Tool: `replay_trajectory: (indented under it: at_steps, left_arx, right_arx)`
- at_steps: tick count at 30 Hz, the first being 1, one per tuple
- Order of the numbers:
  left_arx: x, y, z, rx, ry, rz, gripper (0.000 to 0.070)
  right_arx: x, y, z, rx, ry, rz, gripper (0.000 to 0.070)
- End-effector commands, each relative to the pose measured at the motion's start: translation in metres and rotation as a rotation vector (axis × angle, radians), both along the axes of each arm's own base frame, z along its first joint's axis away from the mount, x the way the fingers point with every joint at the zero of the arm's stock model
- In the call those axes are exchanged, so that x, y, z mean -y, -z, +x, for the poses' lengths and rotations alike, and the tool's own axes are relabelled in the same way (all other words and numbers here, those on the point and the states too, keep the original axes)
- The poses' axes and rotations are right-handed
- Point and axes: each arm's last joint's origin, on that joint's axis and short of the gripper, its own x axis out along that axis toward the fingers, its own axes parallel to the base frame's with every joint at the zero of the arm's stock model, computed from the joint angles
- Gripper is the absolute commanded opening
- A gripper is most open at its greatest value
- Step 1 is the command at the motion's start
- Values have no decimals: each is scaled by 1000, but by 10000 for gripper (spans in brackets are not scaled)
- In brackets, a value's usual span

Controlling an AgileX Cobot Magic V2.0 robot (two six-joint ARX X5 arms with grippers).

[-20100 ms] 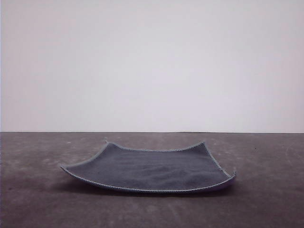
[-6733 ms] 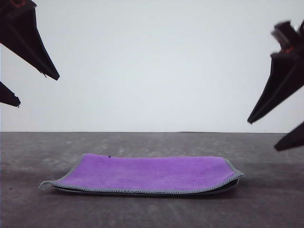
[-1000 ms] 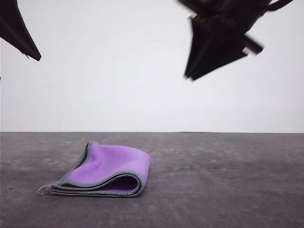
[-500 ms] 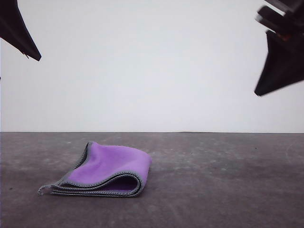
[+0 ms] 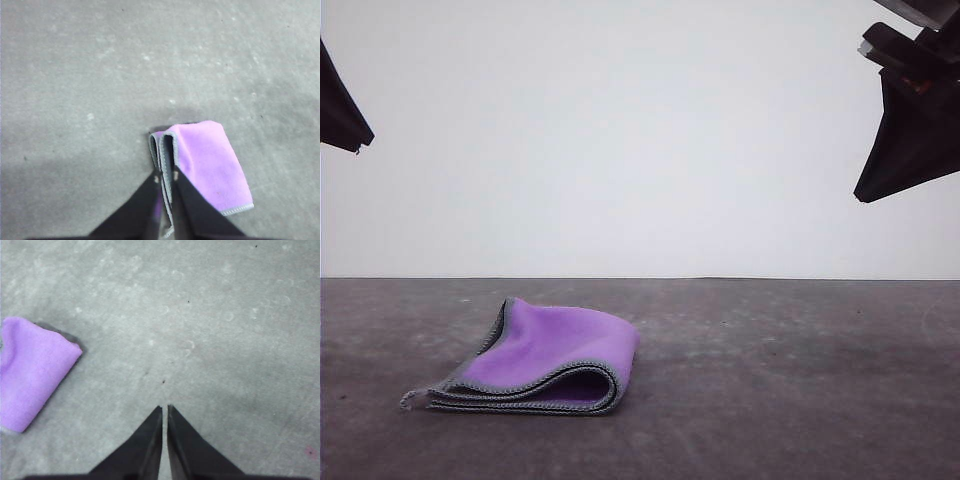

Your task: Fold clothes

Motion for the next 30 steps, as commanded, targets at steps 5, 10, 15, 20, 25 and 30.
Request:
replay_trajectory:
  at_steps: [5,10,15,20,25,30]
  left_arx:
    - [1,-1,0,9,5,-3,0]
    - [1,-1,0,9,5,-3,0]
    - [1,-1,0,14,13,11,0]
    - [-7,11,-3,107,5,63,0]
    - [-26,39,-15,283,-123,106,0]
    - [-46,64,-32,379,-305,162,0]
  right_arx:
    - [-2,-5,3,42,-9,9,11]
    - [-3,-8,6,80,-9,22,11]
    - [-4,-12,8,127,-9,39,11]
    - [-5,-17,11,185,-9,59,11]
    - [-6,-22,14,247,-9,81,11]
    - [-7,-28,16,310,-8,103,11]
